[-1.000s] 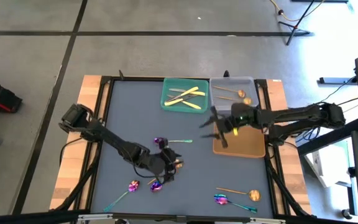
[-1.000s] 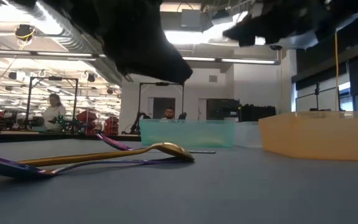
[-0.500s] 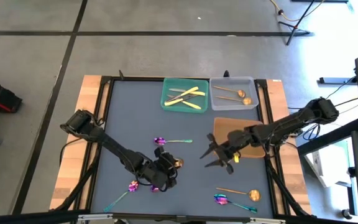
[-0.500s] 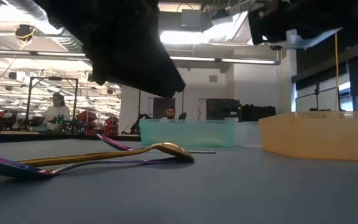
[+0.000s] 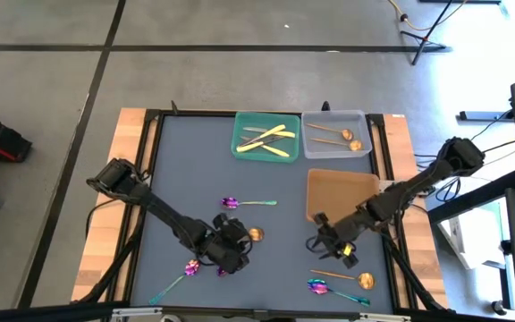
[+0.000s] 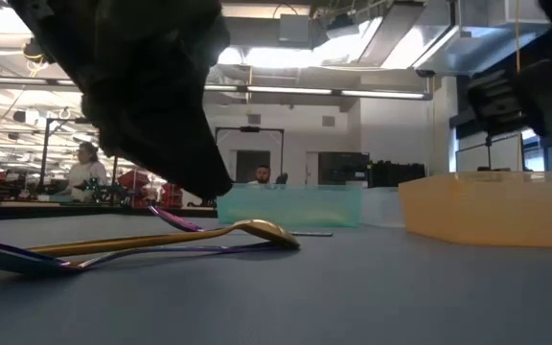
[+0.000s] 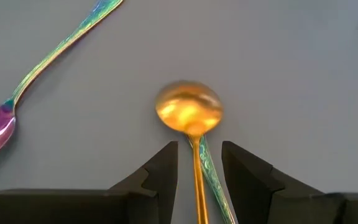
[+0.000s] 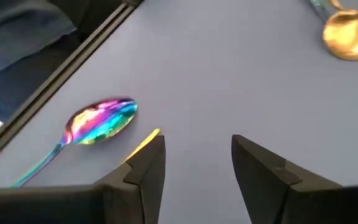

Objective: Sort silverware by color (type)
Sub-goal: Put the gold spoon into the transparent bin

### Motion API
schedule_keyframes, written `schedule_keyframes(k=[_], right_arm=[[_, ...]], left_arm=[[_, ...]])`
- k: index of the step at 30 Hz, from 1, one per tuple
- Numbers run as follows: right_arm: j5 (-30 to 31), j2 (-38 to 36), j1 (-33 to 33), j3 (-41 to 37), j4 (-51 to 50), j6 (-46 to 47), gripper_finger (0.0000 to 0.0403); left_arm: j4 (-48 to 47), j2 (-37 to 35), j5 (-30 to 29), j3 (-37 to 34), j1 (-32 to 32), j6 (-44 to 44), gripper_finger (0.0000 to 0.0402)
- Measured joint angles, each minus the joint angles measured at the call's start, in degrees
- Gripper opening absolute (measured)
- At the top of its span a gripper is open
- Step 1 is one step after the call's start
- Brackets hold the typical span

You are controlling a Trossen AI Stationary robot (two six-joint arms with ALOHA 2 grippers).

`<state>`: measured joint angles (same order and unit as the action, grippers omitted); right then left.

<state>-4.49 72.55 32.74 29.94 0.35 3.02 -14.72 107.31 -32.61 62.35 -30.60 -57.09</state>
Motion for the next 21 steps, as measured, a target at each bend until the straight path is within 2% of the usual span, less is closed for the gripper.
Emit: schedule_keyframes(k=[6, 13, 21], right_arm=[[4.5, 0.0, 1.0, -2.1, 2.9, -0.4, 0.0170], [9.5, 0.0, 1.0, -2.0, 3.6, -3.3, 0.0170], [10.6, 0.0, 1.0, -2.0, 5.9, -4.9, 0.0170]], left_arm=[[0.9, 0.0, 2.2, -1.4, -0.4, -2.9, 0.0119], [1.1, 0.0, 2.0, -2.8, -1.0, -4.1, 0.0119], [3.0, 3.9, 2.4, -3.0, -1.3, -3.9, 0.0119]])
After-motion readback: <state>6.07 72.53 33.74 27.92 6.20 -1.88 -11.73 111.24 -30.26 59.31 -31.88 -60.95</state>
